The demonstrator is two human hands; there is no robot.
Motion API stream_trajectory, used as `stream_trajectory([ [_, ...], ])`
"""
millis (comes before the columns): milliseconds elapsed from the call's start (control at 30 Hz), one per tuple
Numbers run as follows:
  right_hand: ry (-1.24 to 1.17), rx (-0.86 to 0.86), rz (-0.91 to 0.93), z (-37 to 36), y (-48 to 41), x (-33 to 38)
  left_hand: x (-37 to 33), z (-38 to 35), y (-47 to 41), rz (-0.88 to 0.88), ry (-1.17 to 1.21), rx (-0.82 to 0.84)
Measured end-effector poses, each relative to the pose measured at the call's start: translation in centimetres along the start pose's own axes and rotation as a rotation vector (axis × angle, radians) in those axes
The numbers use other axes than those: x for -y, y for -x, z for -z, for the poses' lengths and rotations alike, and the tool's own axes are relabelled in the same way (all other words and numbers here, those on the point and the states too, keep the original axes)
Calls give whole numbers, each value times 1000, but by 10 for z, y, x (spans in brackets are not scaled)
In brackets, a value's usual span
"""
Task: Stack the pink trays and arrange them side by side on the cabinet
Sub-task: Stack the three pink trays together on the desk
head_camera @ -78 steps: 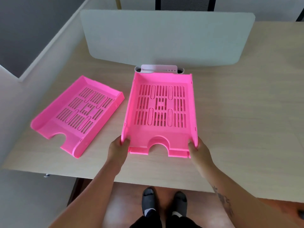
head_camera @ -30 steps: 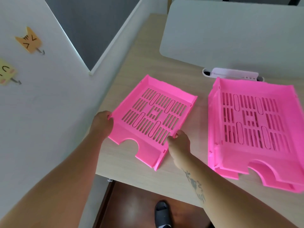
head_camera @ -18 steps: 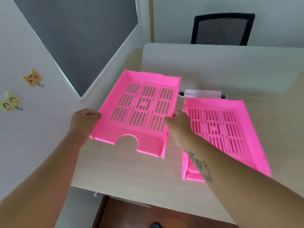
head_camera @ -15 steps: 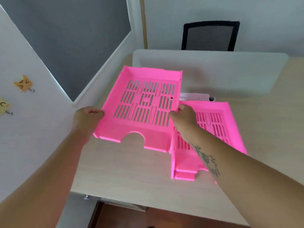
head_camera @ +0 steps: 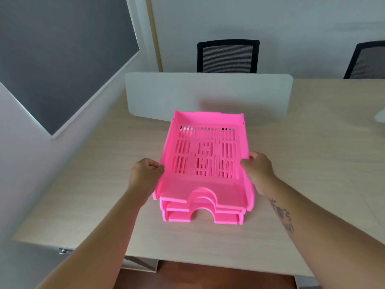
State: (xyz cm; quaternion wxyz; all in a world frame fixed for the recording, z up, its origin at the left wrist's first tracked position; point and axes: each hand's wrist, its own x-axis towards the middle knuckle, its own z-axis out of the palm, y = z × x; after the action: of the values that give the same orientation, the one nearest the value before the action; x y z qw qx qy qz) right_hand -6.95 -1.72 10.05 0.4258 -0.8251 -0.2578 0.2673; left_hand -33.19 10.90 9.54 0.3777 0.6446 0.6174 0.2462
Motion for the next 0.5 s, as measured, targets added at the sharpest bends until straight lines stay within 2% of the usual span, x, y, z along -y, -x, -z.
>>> stream_trajectory([
  [233,19,80,84,-7,-1,-23,8,-14,11,38,-32,-1],
  [367,-47,89,143,-9,8,-33,28,-22,18,69,79,44],
  [500,-100,110,1,-15,31,-64,51,-30,31,52,142,191],
])
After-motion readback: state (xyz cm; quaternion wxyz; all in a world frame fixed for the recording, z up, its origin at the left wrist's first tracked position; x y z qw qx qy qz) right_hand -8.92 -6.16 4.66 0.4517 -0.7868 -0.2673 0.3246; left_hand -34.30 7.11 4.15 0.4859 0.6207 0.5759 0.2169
